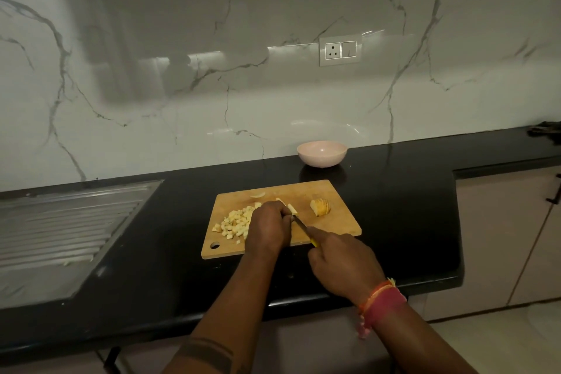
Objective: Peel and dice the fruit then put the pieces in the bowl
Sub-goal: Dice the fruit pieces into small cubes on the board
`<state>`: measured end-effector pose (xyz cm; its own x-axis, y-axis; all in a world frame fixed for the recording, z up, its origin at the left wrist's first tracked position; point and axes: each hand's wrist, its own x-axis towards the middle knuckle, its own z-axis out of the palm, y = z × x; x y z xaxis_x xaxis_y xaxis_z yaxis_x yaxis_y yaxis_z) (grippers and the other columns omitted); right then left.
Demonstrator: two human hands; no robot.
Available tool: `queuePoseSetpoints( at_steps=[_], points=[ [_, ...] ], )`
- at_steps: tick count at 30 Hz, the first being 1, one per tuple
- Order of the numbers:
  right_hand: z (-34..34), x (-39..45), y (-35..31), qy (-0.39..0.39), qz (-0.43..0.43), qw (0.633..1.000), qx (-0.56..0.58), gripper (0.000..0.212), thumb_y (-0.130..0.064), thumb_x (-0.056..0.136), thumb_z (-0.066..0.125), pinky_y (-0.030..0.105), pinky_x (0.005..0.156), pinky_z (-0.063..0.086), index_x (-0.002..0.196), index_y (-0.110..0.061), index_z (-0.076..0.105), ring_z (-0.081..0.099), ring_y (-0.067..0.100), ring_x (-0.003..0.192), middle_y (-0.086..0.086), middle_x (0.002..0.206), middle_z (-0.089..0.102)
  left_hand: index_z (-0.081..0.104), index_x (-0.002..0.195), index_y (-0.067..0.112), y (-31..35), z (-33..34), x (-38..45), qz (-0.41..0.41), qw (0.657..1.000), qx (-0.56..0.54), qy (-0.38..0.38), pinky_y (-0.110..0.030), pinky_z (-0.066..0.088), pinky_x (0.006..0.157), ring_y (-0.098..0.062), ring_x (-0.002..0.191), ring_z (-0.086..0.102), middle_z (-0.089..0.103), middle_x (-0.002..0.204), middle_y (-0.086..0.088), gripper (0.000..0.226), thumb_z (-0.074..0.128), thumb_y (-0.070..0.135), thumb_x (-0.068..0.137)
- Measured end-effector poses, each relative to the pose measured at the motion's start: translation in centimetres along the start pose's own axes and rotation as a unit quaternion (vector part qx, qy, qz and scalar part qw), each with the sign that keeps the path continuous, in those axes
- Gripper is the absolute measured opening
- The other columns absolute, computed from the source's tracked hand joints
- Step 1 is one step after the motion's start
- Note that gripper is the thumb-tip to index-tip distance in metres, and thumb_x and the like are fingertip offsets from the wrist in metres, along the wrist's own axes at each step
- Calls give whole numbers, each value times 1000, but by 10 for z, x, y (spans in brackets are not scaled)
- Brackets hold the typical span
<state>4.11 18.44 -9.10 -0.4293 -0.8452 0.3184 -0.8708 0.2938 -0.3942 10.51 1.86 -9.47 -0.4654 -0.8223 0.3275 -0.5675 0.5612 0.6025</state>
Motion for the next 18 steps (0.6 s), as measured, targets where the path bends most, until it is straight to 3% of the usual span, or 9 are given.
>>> queuePoseSetpoints(
  at_steps=[6, 10, 12, 15, 18],
  points=[
    [-2, -10, 1, 52, 26, 995, 79, 51, -33, 97, 44, 18, 48, 35, 146, -43, 45, 55, 6, 57, -8, 65, 57, 71, 92, 26, 0, 0, -2, -4, 1000, -8, 13, -24, 45, 73, -7, 79, 59, 70, 95, 7, 6, 68, 23, 95],
    [-4, -4, 2, 40, 42, 992, 112, 49, -31, 96, 45, 19, 47, 33, 143, -47, 49, 55, 8, 55, -7, 64, 58, 67, 93, 29, -2, 1, -3, -3, 1000, -21, 22, -27, 49, 71, -7, 81, 60, 69, 95, 7, 10, 63, 21, 96],
    [-4, -3, 1, 37, 50, 991, 116, 48, -32, 96, 46, 19, 47, 33, 143, -45, 50, 55, 8, 56, -7, 65, 59, 68, 103, 29, -4, 2, -4, 18, 999, -36, 18, -31, 54, 78, -9, 87, 62, 70, 101, 7, 13, 58, 23, 96],
    [-3, -4, 3, 54, 70, 987, 134, 48, -31, 98, 46, 20, 46, 36, 143, -44, 49, 57, 9, 55, -5, 66, 61, 61, 130, 31, -7, 4, -5, 83, 996, -8, -25, -37, 51, 95, -15, 112, 56, 63, 123, 3, 38, 59, 43, 94],
    [-4, -1, 4, 63, 86, 983, 150, 47, -32, 98, 45, 23, 47, 38, 144, -41, 49, 58, 9, 56, -5, 67, 61, 59, 136, 35, -7, 6, -5, 99, 992, 53, -53, -37, 46, 98, -19, 121, 47, 56, 128, 3, 54, 65, 59, 88]
  ],
)
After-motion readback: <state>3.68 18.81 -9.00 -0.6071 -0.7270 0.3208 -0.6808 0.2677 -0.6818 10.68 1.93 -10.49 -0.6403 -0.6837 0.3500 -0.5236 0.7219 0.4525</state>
